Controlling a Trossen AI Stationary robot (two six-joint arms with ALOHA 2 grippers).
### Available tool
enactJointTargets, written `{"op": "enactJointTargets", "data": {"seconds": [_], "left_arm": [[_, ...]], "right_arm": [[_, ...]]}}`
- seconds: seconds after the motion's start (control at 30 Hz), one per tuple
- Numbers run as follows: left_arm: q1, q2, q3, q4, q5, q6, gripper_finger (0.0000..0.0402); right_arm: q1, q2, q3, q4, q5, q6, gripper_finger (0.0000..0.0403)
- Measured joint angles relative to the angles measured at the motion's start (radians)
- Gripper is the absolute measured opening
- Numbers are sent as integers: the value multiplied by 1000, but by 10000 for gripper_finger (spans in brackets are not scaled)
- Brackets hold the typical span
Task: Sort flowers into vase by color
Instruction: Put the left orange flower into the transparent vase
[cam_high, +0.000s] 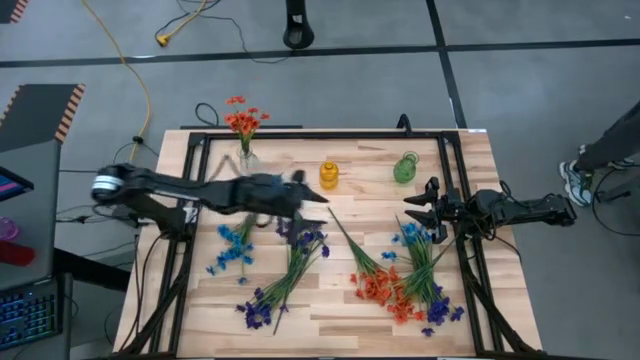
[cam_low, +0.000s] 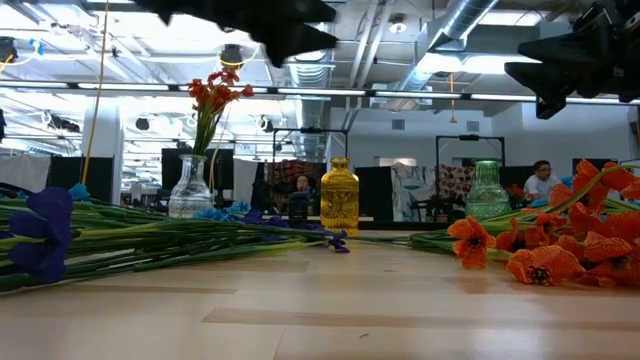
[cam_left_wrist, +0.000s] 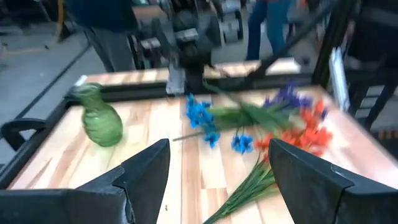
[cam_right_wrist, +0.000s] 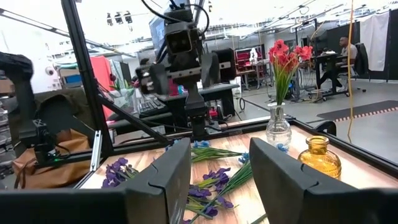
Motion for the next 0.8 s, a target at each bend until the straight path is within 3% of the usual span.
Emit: {"op": "enactJointTargets", "data": {"seconds": [0.47,0.63,0.8], "left_arm": [[-34,568,655,-614,72,242,261],[-53,697,810,-734,72,327,261],[-72,791,881,-791,72,381,261]], "right_arm": [[1,0,1,-35,0,1,191],[2,0,1,-60,0,1,191],[2,0,1,-74,0,1,191]]}}
